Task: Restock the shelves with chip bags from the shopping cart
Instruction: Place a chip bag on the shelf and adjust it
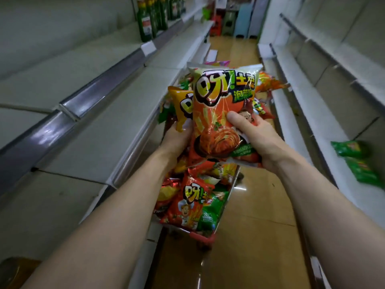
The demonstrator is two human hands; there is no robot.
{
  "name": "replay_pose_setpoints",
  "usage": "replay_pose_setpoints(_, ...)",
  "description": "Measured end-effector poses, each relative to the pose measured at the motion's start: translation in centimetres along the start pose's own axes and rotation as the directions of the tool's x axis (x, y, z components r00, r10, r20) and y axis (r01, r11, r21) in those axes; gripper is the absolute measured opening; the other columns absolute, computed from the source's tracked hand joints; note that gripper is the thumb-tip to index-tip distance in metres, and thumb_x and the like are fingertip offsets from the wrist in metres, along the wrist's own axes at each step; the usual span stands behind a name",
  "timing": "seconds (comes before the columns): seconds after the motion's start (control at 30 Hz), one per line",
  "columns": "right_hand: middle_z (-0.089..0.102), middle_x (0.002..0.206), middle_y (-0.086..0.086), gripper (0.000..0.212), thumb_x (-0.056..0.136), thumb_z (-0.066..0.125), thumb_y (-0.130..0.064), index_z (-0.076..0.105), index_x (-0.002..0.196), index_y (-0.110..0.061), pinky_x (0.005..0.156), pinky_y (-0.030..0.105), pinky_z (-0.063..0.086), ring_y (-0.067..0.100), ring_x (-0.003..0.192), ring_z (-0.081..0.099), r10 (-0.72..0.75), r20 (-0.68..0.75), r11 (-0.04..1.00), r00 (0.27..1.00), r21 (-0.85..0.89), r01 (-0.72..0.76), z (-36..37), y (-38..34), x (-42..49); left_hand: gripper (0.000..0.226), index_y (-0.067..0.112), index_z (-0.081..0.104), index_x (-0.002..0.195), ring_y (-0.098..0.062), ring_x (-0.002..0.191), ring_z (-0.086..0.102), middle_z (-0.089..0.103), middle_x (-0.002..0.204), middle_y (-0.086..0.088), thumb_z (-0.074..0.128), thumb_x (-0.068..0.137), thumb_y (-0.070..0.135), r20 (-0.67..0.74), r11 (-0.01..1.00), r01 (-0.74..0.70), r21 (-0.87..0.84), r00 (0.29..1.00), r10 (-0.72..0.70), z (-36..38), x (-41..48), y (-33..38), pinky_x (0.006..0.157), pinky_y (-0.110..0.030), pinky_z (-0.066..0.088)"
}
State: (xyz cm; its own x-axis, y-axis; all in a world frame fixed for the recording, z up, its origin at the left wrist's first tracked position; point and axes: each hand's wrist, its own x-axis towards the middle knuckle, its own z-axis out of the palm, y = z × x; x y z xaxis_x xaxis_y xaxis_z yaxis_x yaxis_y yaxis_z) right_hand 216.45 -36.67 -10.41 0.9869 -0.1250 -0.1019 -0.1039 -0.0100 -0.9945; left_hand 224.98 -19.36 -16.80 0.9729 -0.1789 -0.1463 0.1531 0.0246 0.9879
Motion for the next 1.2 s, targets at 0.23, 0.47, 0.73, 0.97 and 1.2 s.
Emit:
replay_pose_setpoints(0.23,0.075,0.102,0.003,0.071,0.068,0.072,-0.050,0.052,0.128,-0.019,0.077,0.035,0.058,0.022,0.088,0.073,-0.040,-0.129,0.999,0.991,0.014,0.042,-6.2,-1.9,-7.6,0.014,0.034,0.052,0.104,-0.008,0.086,0.061,0.063,0.093,0.011,0.053,0.095,0.046,0.180,0.982,-0.112,0.150,0.980,0.084,7.4,-4.1,3.1,0.082,-0.028,0.051)
replay_pose_setpoints(0.47,0.072,0.107,0.001,0.058,0.071,0.065,-0.058,0.056,0.118,-0.025,0.075,0.031,0.060,0.016,0.086,0.073,-0.174,-0.342,0.985,0.923,-0.061,0.163,-12.5,-4.7,-18.9,0.054,0.027,0.053,0.128,-0.020,0.103,0.067,0.066,0.120,-0.002,0.058,0.086,0.060,0.411,0.975,-0.186,0.122,0.903,0.121,16.8,-11.7,6.6,0.092,-0.044,0.054)
replay_pose_setpoints(0.73,0.071,0.112,-0.001,0.069,0.066,0.071,-0.063,0.058,0.121,-0.023,0.079,0.037,0.059,0.016,0.093,0.072,-0.239,-0.559,0.971,0.794,-0.147,0.190,-18.7,-6.5,-33.5,0.020,0.031,0.056,0.106,-0.003,0.073,0.068,0.068,0.089,0.008,0.053,0.095,0.046,0.623,0.970,-0.235,0.066,0.769,0.144,27.1,-23.5,8.1,0.065,-0.023,0.057)
replay_pose_setpoints(0.97,0.074,0.100,-0.007,0.066,0.060,0.070,-0.060,0.062,0.114,-0.024,0.075,0.028,0.056,0.011,0.087,0.072,-0.270,-0.739,0.963,0.617,-0.222,0.156,-22.3,-7.4,-44.8,0.035,0.023,0.057,0.117,-0.015,0.080,0.071,0.072,0.095,-0.005,0.060,0.092,0.047,0.799,0.978,-0.210,-0.002,0.588,0.127,36.1,-31.6,8.6,0.067,-0.034,0.060)
replay_pose_setpoints(1.2,0.075,0.099,-0.009,0.050,0.063,0.068,-0.055,0.062,0.106,-0.031,0.087,0.037,0.056,0.012,0.091,0.072,-0.298,-0.875,0.954,0.381,-0.284,0.094,-23.5,-8.6,-54.5,0.045,0.028,0.055,0.121,-0.019,0.087,0.073,0.075,0.098,0.000,0.065,0.085,0.052,0.950,0.986,-0.110,-0.128,0.271,0.154,44.1,-39.1,9.7,0.074,-0.039,0.060)
